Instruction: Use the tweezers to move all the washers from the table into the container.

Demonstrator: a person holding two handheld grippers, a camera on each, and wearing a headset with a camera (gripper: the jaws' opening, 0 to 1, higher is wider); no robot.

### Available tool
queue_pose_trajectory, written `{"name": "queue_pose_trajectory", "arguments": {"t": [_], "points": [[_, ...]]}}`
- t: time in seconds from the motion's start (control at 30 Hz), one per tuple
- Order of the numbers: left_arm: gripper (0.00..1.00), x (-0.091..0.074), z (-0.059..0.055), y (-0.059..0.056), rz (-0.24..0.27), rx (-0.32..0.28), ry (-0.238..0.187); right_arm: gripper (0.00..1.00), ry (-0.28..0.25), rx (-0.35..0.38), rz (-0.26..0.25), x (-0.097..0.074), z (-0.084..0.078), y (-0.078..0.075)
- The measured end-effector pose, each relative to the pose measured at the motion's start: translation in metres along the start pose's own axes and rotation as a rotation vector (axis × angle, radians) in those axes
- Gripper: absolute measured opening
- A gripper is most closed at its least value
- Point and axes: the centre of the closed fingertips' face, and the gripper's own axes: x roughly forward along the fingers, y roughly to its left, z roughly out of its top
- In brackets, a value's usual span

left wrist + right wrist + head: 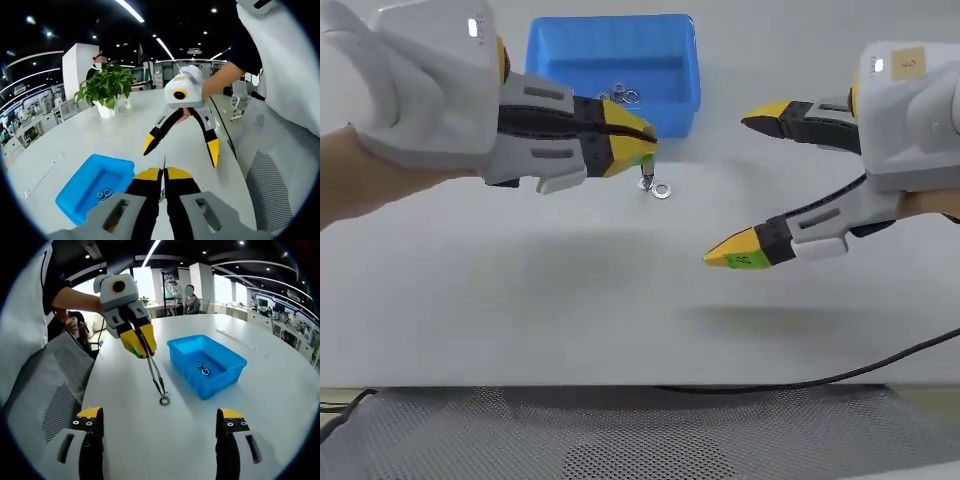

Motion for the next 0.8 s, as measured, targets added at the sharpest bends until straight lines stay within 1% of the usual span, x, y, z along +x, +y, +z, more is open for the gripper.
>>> {"name": "queue_pose_trajectory", "arguments": {"t": [0.03, 0.07, 0.13, 0.17, 0.23, 0.27, 0.33, 0.43, 0.5, 0.57, 0.6, 0.7, 0.77, 0.8], "points": [[0.05, 0.000, 0.000, 0.001, 0.002, 0.001, 0.002, 0.89, -0.003, -0.006, 0.013, 0.002, 0.003, 0.002], [0.05, -0.001, 0.000, 0.001, 0.001, -0.005, 0.003, 0.86, -0.009, -0.017, 0.041, 0.006, 0.007, 0.005], [0.05, -0.001, -0.001, 0.002, 0.000, -0.012, 0.002, 0.77, -0.016, -0.033, 0.071, 0.010, 0.010, 0.008], [0.05, -0.001, 0.000, 0.002, -0.002, -0.018, 0.001, 0.72, -0.011, -0.049, 0.095, 0.014, 0.012, 0.011], [0.05, 0.000, 0.000, 0.001, -0.008, -0.026, 0.000, 0.63, -0.010, -0.065, 0.113, 0.021, 0.015, 0.013], [0.05, 0.000, 0.000, 0.001, -0.009, -0.027, 0.000, 0.59, -0.007, -0.074, 0.115, 0.024, 0.015, 0.013], [0.05, 0.001, 0.000, 0.000, -0.017, -0.033, 0.000, 0.57, 0.006, -0.094, 0.120, 0.031, 0.015, 0.011], [0.05, 0.001, 0.000, 0.000, -0.027, -0.035, 0.004, 0.52, 0.011, -0.110, 0.130, 0.039, 0.016, 0.010], [0.05, 0.001, 0.000, 0.000, -0.030, -0.036, 0.006, 0.46, 0.010, -0.135, 0.138, 0.044, 0.019, 0.010], [0.05, 0.001, -0.001, 0.000, -0.034, -0.040, 0.006, 0.37, 0.006, -0.173, 0.145, 0.049, 0.021, 0.009], [0.05, 0.001, -0.001, 0.000, -0.036, -0.041, 0.006, 0.34, 0.009, -0.190, 0.148, 0.052, 0.021, 0.008], [0.05, 0.001, 0.000, 0.000, -0.040, -0.040, 0.008, 0.31, 0.028, -0.197, 0.153, 0.058, 0.020, 0.006], [0.05, 0.001, -0.002, 0.002, -0.043, -0.044, 0.009, 0.28, 0.040, -0.214, 0.151, 0.062, 0.019, 0.005], [0.05, 0.001, -0.002, 0.002, -0.043, -0.044, 0.010, 0.26, 0.037, -0.214, 0.154, 0.063, 0.020, 0.005]]}}
